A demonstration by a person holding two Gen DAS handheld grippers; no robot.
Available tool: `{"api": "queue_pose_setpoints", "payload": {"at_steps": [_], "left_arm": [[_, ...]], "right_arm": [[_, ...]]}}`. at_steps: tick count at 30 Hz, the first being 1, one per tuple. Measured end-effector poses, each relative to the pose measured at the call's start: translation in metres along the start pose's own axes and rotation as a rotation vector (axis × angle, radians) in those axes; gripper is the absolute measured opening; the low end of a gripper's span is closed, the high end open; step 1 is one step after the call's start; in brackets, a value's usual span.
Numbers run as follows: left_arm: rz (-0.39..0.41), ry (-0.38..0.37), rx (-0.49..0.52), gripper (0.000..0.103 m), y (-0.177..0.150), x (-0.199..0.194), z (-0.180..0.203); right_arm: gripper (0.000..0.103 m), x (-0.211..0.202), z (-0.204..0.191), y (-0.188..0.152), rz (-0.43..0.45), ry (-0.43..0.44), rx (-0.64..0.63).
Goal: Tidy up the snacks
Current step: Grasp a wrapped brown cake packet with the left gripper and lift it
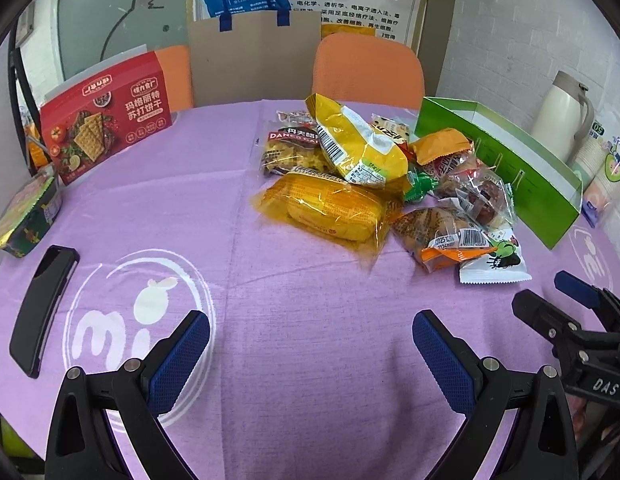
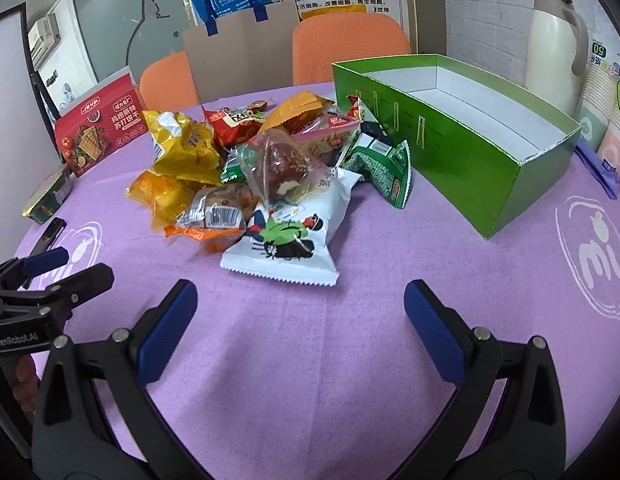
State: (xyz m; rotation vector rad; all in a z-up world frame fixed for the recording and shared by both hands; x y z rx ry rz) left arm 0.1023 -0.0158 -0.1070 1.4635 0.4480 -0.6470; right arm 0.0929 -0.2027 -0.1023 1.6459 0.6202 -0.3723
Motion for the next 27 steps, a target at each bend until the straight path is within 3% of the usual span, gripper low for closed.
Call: {"api": "queue_pose_setpoints", "payload": {"at_steps": [4,8,10,12,14,15,18,21,24,27], "left_arm": [[-0.014,-0.049,-0.020,0.103,0.002,-0.003,0.002],[-0.035,-0.084,-0.020,0.102,0.003,-0.001,0.006],[-0.035,-0.134,-0.034,0.095,0.005,-0.003,0.011],[-0.039,-0.187,-0.037,0.089,0.008,-0.004,0.020],[-0.026,-0.217,-0.014,0.082,0.014,-0.003,0.031],[-0.025,-0.228,0.001,0.075,0.016,-0.002,0.036],[-0.037,-0.295,0.034,0.065,0.022,0.005,0.061],[-0.052,-0.346,0.030,0.063,0.028,0.017,0.082],[-0.077,-0.366,0.003,0.060,0.035,0.036,0.097],[-0.115,-0.368,-0.033,0.048,0.037,0.058,0.102]], "right_arm": [[0.103,0.019,0.003,0.016,-0.015,-0.005,-0.042],[0.102,0.026,-0.005,0.040,0.024,0.012,-0.081],[0.100,0.033,-0.012,0.049,0.032,0.043,-0.091],[0.089,0.042,-0.016,0.052,0.020,0.056,-0.115],[0.061,0.052,-0.017,0.046,-0.022,0.075,-0.115],[0.055,0.052,-0.016,0.045,-0.026,0.085,-0.103],[0.053,0.037,-0.006,0.044,0.008,0.100,-0.054],[0.052,0.019,0.006,0.043,0.041,0.095,-0.012],[0.052,0.002,0.017,0.044,0.066,0.082,0.010],[0.052,-0.010,0.024,0.045,0.079,0.069,0.013]]}}
Point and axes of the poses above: each gripper's, at about its wrist camera, not at the fingertips, and x roughly the way its jaws point, z to its right, y to its top, the point moved 10 cm from there along x, roughly the way its jaws point, and after that the axes turned 10 degrees about z, right-handed, at the moved point
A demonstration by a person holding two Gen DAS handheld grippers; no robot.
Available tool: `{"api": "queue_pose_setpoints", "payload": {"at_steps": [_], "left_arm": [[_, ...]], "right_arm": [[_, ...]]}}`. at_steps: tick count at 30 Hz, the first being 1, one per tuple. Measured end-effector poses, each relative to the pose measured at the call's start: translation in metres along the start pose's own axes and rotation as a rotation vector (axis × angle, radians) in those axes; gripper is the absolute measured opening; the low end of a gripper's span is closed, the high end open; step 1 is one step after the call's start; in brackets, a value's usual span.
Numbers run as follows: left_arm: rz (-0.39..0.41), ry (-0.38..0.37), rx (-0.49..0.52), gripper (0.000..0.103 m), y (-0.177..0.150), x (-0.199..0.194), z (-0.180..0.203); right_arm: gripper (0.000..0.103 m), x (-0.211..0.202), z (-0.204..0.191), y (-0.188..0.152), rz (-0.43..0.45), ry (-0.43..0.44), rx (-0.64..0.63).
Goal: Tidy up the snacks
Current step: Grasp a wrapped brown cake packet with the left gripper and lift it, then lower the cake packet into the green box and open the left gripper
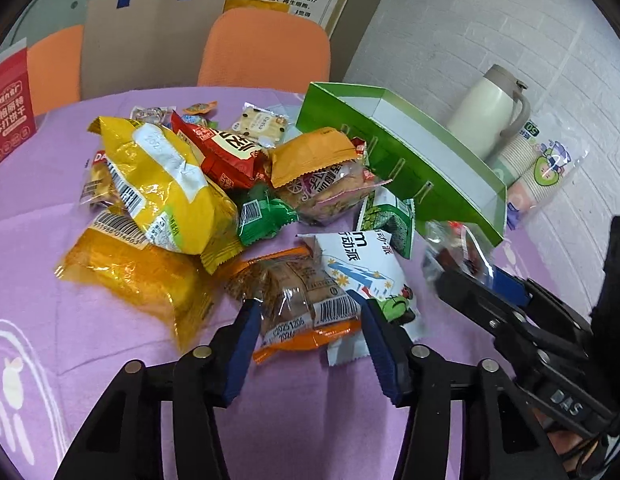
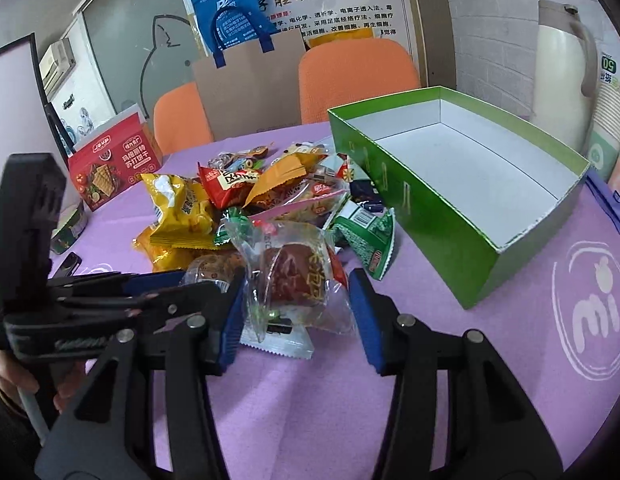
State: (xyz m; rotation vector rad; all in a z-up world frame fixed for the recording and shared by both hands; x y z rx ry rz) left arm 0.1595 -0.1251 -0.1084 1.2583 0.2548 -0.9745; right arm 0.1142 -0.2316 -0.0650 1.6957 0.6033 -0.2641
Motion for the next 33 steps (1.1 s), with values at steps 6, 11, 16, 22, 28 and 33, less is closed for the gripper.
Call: {"api": "queue_pose_setpoints", "payload": {"at_steps": [6,11,16,22,28,33], "left_arm": [[-0.005,-0.074,-0.090,0.017,-0.005,0.010,-0.001],[0.002,-0.077,0.010,0.016,-0.009,-0.007,0.015],[0.120,-0.160,0.052,0.016,0.030,-0.055,0.045],[0.188,-0.220,0.091,0.016,0.092,-0.045,0.091],[0.140,-0.256,0.092,0.016,0.117,0.022,0.128],[0.080,-0.242,0.093,0.017,0.106,0.074,0.139]], "right_arm": [[0.052,-0.004,0.000,0.001,0.000,0.001,-0.011],[0.052,-0.014,0.005,0.013,0.039,0.005,-0.006],[0.052,-0.032,0.023,0.047,0.119,-0.043,-0.027],[0.052,-0.026,0.073,0.077,0.159,-0.165,-0.018],[0.052,0.002,0.121,0.073,0.100,-0.220,0.036],[0.052,0.010,0.137,0.066,0.075,-0.242,0.025]]}}
Point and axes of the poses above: each gripper's, at about its wrist camera, not at the fingertips, and x roughly the way its jaws point, z to its right, y to its top, the point moved 10 cm from there along x, roughly the way its jaws point, and after that the axes turned 10 degrees about z, right-handed, at the moved point
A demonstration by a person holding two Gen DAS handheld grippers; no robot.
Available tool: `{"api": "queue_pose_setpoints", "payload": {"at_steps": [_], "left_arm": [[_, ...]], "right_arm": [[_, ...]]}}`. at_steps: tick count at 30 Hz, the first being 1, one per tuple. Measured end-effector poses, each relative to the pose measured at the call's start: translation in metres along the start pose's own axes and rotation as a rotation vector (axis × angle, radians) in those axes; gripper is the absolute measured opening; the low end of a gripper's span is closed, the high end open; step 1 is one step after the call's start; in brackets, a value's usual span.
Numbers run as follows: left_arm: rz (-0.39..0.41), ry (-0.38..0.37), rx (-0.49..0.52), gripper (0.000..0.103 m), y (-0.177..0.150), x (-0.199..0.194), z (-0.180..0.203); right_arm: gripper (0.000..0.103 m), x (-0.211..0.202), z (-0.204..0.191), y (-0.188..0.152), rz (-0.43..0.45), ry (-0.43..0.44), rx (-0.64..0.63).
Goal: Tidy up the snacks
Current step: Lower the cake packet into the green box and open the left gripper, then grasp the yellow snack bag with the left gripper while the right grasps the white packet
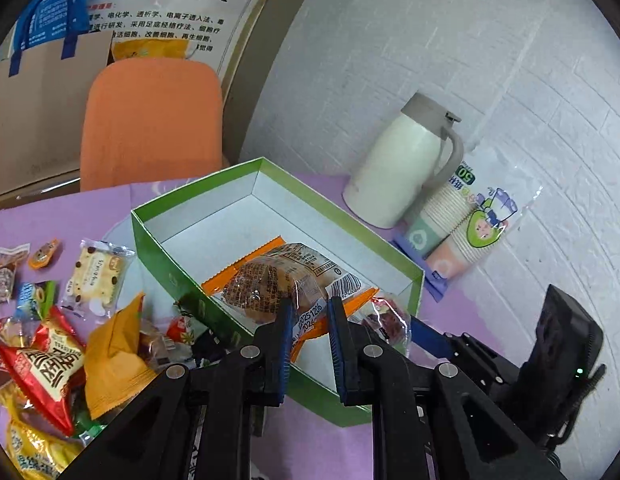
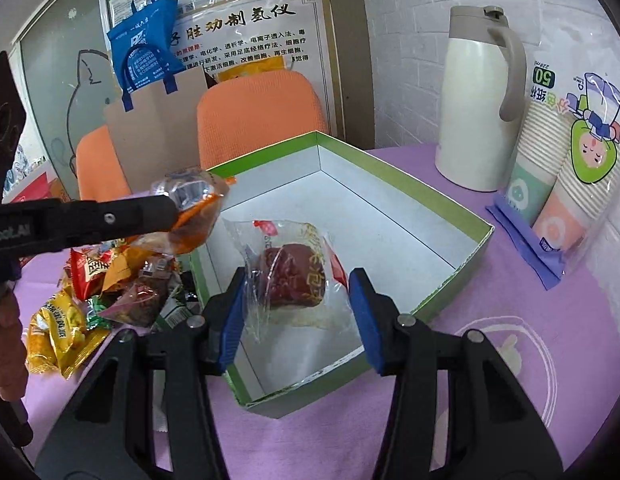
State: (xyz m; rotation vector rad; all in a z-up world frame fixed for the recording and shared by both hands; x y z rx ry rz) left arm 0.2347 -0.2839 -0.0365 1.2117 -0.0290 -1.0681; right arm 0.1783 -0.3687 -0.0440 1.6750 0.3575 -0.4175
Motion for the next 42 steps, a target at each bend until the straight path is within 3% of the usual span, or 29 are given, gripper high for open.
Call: {"api": "queue_pose_setpoints", "payload": {"at_steps": [3,4,5,6,7,9,13,19,24,28,34,42], "left_arm": [[-0.010,-0.004,0.011,0.020,-0.008,0.013,-0.001],[-0.006,-0.004,0.011,0.031,-0.009,0.015,-0.001],[-0.003,0.004,0.010,0.045,-0.010,0.014,-0.003],[0.004,0.032,0.013,0.078,-0.011,0.011,-0.007],[0.027,0.066,0.023,0.094,-0.009,0.007,-0.010],[0.087,0.106,0.052,0.096,-0.003,-0.006,-0.014],[0.106,0.129,0.059,0.097,0.005,-0.035,-0.020],[0.192,0.123,0.027,0.097,0.006,-0.109,-0.025],[0.216,0.195,0.021,0.100,-0.024,-0.163,-0.051],[0.226,0.275,0.014,0.100,-0.066,-0.192,-0.083],[0.143,0.338,-0.030,0.100,-0.123,-0.204,-0.124],[0.138,0.321,-0.051,0.100,-0.113,-0.189,-0.133]], "right_arm": [[0.055,0.008,0.000,-0.006,-0.024,-0.001,-0.039],[0.058,0.009,-0.002,-0.008,-0.028,0.004,-0.063],[0.070,0.009,-0.003,-0.010,-0.028,0.002,-0.087],[0.078,0.006,-0.004,-0.009,-0.015,0.002,-0.097],[0.091,0.001,-0.005,-0.007,0.006,0.001,-0.100],[0.095,-0.009,-0.004,-0.001,0.036,-0.023,-0.112],[0.096,-0.035,-0.013,0.011,0.078,-0.033,-0.116],[0.102,-0.084,-0.055,0.014,0.153,0.057,-0.124],[0.102,-0.088,-0.092,-0.016,0.085,0.153,-0.111],[0.102,-0.066,-0.116,-0.058,-0.041,0.192,-0.095],[0.102,-0.031,-0.148,-0.089,-0.141,0.193,-0.127],[0.102,-0.002,-0.156,-0.097,-0.166,0.090,-0.185]]}}
Point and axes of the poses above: each gripper's, at about its wrist camera, not at the fingertips, and x roughly the way its jaws point, z to its right, y to its top, the point moved 10 cm from there along x, roughly the way its jaws point, and after that the axes turned 10 degrees about z, right-handed, at the moved point
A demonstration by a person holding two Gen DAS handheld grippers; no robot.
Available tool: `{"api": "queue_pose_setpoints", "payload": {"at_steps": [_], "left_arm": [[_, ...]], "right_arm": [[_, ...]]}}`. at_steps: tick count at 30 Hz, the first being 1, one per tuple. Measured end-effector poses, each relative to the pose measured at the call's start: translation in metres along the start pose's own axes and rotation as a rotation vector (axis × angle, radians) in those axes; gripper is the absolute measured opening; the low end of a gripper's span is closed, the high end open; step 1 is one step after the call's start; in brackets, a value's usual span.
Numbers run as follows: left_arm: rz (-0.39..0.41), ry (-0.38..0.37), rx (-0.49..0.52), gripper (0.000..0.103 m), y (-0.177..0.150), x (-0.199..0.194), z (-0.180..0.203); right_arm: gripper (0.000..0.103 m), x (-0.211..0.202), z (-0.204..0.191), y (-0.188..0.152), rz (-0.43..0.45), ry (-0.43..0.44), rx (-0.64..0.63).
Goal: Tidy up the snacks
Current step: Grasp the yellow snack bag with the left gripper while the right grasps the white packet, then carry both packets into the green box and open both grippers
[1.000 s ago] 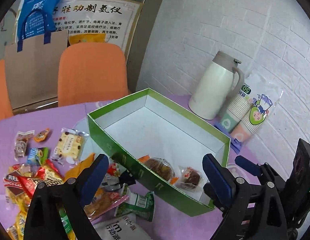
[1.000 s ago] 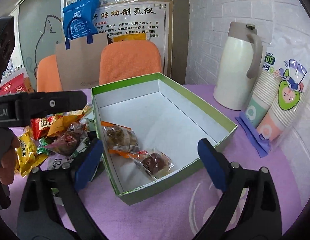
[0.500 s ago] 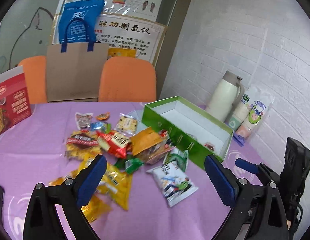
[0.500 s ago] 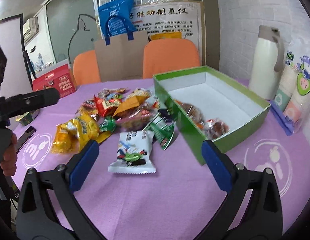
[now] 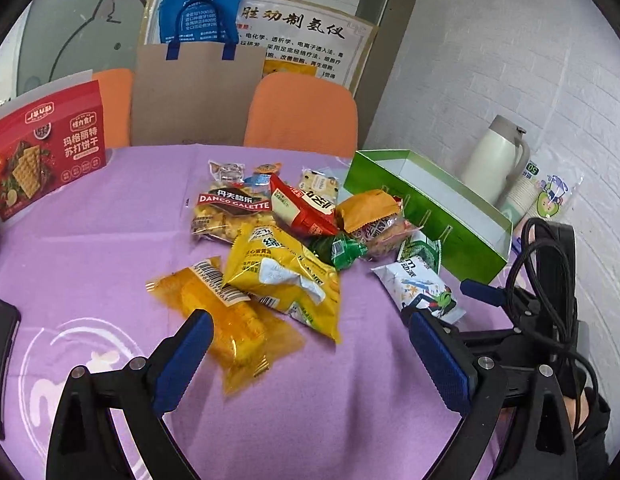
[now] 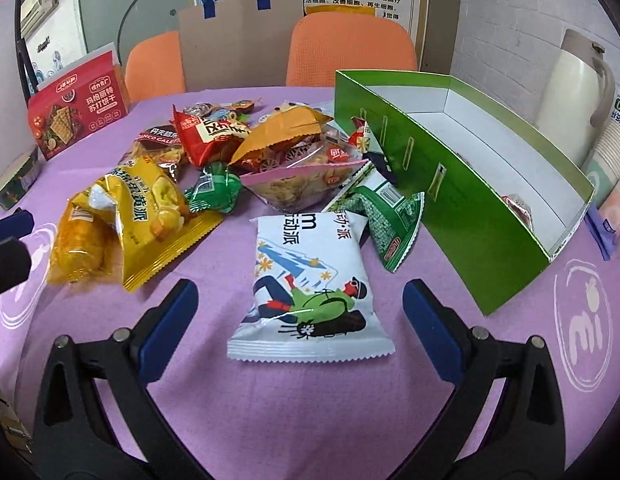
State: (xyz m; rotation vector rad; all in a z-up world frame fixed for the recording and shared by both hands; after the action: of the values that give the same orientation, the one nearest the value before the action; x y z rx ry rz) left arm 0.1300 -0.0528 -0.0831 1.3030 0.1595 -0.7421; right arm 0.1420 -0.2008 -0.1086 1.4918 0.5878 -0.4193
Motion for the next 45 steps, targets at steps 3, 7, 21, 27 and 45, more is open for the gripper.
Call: {"api": "queue_pose_setpoints", "payload": {"at_steps": [3,7,21,27,45], "left_arm": [[-0.036,-0.015,-0.046,0.100,0.000,0.018,0.002],[-0.058,0.000,-0.064,0.099,-0.001,0.041,0.002],[-0.128,0.054,0.026,0.052,-0.017,0.072,0.000],[-0.137,0.035,0.007,0.022,-0.024,0.059,-0.005],[-0.145,0.208,0.145,0.083,-0.022,0.085,-0.004]], "right_arm": [[0.099,0.001,0.003,-0.002,-0.003,-0.009,0.016],[0.096,0.002,0.009,-0.005,-0.012,-0.017,0.037],[0.059,-0.019,0.022,-0.020,-0.027,0.046,0.146],[0.059,-0.039,0.023,-0.035,-0.028,0.080,0.170],[0.067,-0.033,0.016,-0.036,-0.046,0.059,0.119]]}}
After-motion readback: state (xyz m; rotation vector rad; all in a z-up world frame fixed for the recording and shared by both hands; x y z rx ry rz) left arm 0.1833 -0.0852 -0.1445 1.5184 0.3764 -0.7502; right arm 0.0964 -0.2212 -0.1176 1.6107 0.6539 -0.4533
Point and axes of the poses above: each gripper's, at about its wrist camera, not at the fingertips, and x roughly the way its jaws point, z to its right, y to its top, the point moved 10 cm from there along x, roughly the way its jaws point, and after that the axes turned 10 degrees about z, right-handed, at the moved point
